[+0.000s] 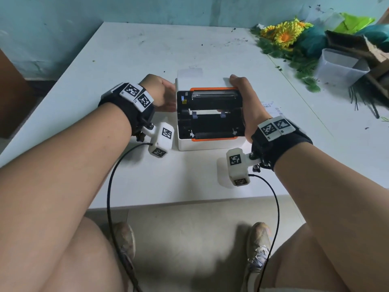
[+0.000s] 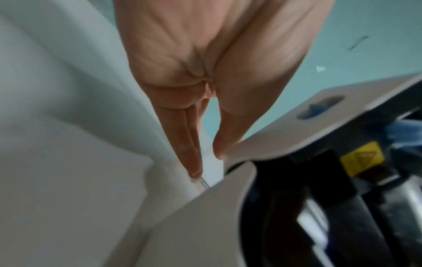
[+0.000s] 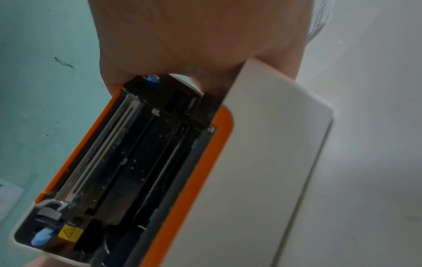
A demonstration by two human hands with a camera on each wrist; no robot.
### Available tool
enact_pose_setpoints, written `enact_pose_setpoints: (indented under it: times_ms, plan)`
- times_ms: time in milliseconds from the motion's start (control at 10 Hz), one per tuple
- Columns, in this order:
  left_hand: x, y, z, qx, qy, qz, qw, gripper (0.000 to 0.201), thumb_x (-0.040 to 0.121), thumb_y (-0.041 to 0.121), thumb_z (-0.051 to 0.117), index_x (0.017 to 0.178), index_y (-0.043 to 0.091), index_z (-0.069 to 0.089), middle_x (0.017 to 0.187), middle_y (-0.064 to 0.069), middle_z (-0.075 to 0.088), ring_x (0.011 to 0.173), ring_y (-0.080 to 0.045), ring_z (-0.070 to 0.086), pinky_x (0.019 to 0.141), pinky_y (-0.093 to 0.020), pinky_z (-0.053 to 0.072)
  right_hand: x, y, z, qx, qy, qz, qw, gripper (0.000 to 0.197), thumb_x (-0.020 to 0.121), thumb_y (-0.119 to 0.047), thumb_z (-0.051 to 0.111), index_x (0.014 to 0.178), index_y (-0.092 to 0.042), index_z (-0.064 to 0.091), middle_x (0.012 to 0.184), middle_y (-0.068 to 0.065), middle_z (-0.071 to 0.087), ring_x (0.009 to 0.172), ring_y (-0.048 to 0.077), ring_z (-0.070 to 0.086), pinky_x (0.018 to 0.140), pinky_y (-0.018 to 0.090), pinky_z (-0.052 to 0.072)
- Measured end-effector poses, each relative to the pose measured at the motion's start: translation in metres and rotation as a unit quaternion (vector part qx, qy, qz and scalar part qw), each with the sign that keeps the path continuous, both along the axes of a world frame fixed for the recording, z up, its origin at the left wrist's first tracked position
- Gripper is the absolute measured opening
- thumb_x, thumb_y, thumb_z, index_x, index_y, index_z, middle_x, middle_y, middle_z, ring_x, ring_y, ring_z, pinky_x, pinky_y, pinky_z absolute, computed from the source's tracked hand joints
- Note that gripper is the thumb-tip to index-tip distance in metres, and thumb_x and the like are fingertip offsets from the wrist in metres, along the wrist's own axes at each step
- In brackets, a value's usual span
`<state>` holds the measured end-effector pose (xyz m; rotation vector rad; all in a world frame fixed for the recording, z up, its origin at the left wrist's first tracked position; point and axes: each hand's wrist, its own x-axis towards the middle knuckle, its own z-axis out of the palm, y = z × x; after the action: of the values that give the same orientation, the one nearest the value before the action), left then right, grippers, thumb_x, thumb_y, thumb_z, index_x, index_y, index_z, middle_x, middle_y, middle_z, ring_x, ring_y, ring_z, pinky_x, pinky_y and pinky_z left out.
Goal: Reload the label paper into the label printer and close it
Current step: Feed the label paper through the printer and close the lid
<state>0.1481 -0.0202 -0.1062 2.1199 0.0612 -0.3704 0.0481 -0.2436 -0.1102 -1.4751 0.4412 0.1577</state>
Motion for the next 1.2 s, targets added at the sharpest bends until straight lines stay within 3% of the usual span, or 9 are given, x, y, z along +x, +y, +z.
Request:
enact_pose_setpoints:
  times_ms: [100, 200, 300, 400, 500, 800, 900, 1000, 1200]
  plan:
    - [0.021, 0.004, -0.024, -0.026, -0.02, 0.001, 0.999, 0.046, 0.098, -0.012, 0.055, 0.081, 0.031, 0.061, 0.132, -0.019, 0.071, 0.122, -0.035, 0.071, 0.105, -0.049, 0.059, -0.001, 0.002, 0.002, 0.01, 0.0, 0.003, 1.0, 0.05, 0.083, -0.074, 0.065, 0.082, -0.024, 0.071, 0.092, 0.007, 0.072, 0.083, 0.027, 0.075, 0.103, 0.059, 0.058]
    - [-0.002, -0.002, -0.02, -0.173, 0.103, 0.056, 0.978, 0.021, 0.092, -0.007, 0.05, 0.085, 0.011, 0.058, 0.099, -0.017, 0.065, 0.109, -0.037, 0.07, 0.103, -0.056, 0.06, -0.006, 0.004, 0.006, 0.02, -0.002, 0.014, 1.0, 0.047, 0.091, -0.07, 0.061, 0.081, -0.024, 0.068, 0.096, 0.007, 0.07, 0.089, 0.028, 0.074, 0.102, 0.054, 0.059]
    - [-0.023, -0.011, -0.005, -0.225, 0.15, 0.046, 0.962, 0.008, 0.077, 0.01, 0.049, 0.072, 0.013, 0.054, 0.059, -0.007, 0.048, 0.065, -0.028, 0.058, 0.093, -0.047, 0.06, -0.008, 0.006, 0.007, 0.022, -0.009, 0.008, 1.0, 0.045, 0.094, -0.068, 0.06, 0.082, -0.026, 0.068, 0.09, 0.004, 0.073, 0.084, 0.026, 0.076, 0.094, 0.048, 0.063]
    - [-0.026, -0.015, -0.004, -0.28, 0.202, 0.011, 0.939, 0.029, 0.091, 0.041, 0.054, 0.073, 0.018, 0.06, 0.067, -0.002, 0.06, 0.058, -0.025, 0.062, 0.068, -0.03, 0.061, -0.008, 0.006, 0.008, 0.031, -0.017, 0.014, 0.999, 0.047, 0.098, -0.066, 0.057, 0.076, -0.026, 0.069, 0.081, 0.002, 0.071, 0.075, 0.023, 0.07, 0.087, 0.039, 0.062]
    - [-0.031, -0.013, -0.003, -0.268, 0.201, -0.004, 0.942, 0.035, 0.093, 0.051, 0.054, 0.091, 0.02, 0.071, 0.087, -0.004, 0.073, 0.076, -0.027, 0.076, 0.066, -0.032, 0.064, -0.009, 0.006, 0.007, 0.023, -0.033, 0.018, 0.999, 0.052, 0.1, -0.064, 0.053, 0.074, -0.023, 0.072, 0.077, 0.005, 0.07, 0.071, 0.023, 0.066, 0.081, 0.036, 0.059]
    - [-0.031, -0.005, -0.009, -0.306, 0.229, 0.014, 0.924, 0.02, 0.095, 0.033, 0.053, 0.104, 0.021, 0.066, 0.101, -0.008, 0.07, 0.103, -0.028, 0.069, 0.091, -0.039, 0.061, -0.006, 0.004, 0.004, -0.008, -0.025, 0.034, 0.999, 0.053, 0.094, -0.07, 0.055, 0.076, -0.022, 0.069, 0.075, 0.005, 0.068, 0.065, 0.022, 0.068, 0.074, 0.033, 0.059]
    - [-0.026, -0.003, -0.017, -0.324, 0.211, 0.054, 0.921, 0.028, 0.099, 0.03, 0.049, 0.112, 0.017, 0.07, 0.109, -0.012, 0.072, 0.101, -0.031, 0.073, 0.085, -0.04, 0.065, -0.006, 0.004, 0.005, -0.011, -0.023, 0.045, 0.999, 0.051, 0.094, -0.069, 0.056, 0.079, -0.022, 0.065, 0.078, 0.006, 0.066, 0.072, 0.025, 0.066, 0.077, 0.035, 0.058]
    - [-0.03, -0.006, -0.019, -0.323, 0.2, 0.043, 0.924, 0.03, 0.097, 0.027, 0.05, 0.111, 0.016, 0.074, 0.1, -0.012, 0.079, 0.1, -0.032, 0.076, 0.104, -0.046, 0.058, -0.008, 0.005, 0.006, -0.004, -0.032, 0.05, 0.998, 0.05, 0.093, -0.067, 0.058, 0.07, -0.024, 0.066, 0.085, 0.01, 0.064, 0.086, 0.03, 0.061, 0.09, 0.046, 0.053]
    - [-0.033, -0.011, -0.019, -0.339, 0.172, 0.046, 0.924, 0.034, 0.099, 0.026, 0.052, 0.117, 0.013, 0.078, 0.13, -0.014, 0.076, 0.116, -0.035, 0.075, 0.086, -0.043, 0.068, -0.011, 0.006, 0.008, 0.01, -0.034, 0.054, 0.998, 0.046, 0.097, -0.065, 0.057, 0.08, -0.024, 0.068, 0.097, 0.012, 0.065, 0.095, 0.032, 0.062, 0.095, 0.048, 0.056]
